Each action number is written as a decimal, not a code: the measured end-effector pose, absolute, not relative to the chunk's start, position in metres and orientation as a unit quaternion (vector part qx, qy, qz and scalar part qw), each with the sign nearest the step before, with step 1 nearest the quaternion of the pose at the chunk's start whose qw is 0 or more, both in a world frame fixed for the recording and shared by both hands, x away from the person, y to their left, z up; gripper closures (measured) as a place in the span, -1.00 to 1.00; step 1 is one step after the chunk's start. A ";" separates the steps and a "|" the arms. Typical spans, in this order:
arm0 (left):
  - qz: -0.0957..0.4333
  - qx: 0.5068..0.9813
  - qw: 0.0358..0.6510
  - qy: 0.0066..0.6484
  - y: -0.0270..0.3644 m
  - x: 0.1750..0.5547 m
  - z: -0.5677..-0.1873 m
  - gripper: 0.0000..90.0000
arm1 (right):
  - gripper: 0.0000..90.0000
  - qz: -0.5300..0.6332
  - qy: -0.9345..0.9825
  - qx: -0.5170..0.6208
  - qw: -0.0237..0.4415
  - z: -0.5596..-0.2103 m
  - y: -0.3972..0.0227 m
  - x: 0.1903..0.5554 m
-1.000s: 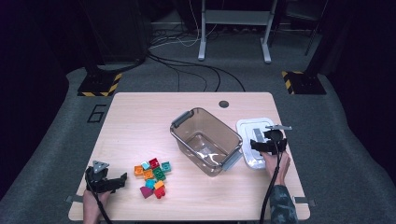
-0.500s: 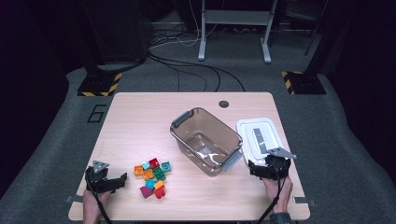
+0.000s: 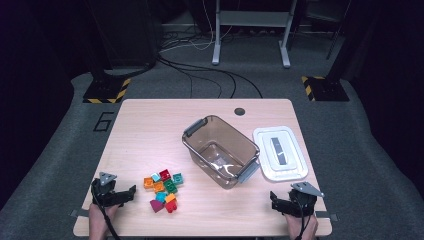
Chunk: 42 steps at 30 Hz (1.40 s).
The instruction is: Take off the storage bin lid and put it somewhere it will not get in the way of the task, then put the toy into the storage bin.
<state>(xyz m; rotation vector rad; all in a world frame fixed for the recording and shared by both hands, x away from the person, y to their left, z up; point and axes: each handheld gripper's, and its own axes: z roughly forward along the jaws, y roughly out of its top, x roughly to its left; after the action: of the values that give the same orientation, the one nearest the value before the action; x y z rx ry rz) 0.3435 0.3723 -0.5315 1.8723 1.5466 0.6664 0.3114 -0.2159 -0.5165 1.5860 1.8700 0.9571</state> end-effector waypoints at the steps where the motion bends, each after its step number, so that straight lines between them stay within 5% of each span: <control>1: 0.251 0.708 0.306 0.585 0.372 0.343 -0.531 -0.93 | -1.00 0.348 0.689 0.584 0.252 -0.518 -0.216 0.310; 17: 0.215 0.726 0.361 0.545 0.361 0.341 -0.514 -0.97 | -1.00 0.350 0.686 0.586 0.253 -0.527 -0.219 0.309; 42: 0.203 0.755 0.339 0.523 0.329 0.372 -0.516 -0.92 | -0.98 0.337 0.692 0.593 0.238 -0.528 -0.219 0.314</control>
<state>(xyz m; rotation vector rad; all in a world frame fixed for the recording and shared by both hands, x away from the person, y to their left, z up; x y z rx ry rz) 0.3717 0.3289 -0.5165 1.9660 1.3626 0.5277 0.3137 -0.2188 -0.5282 1.6237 1.8960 0.9219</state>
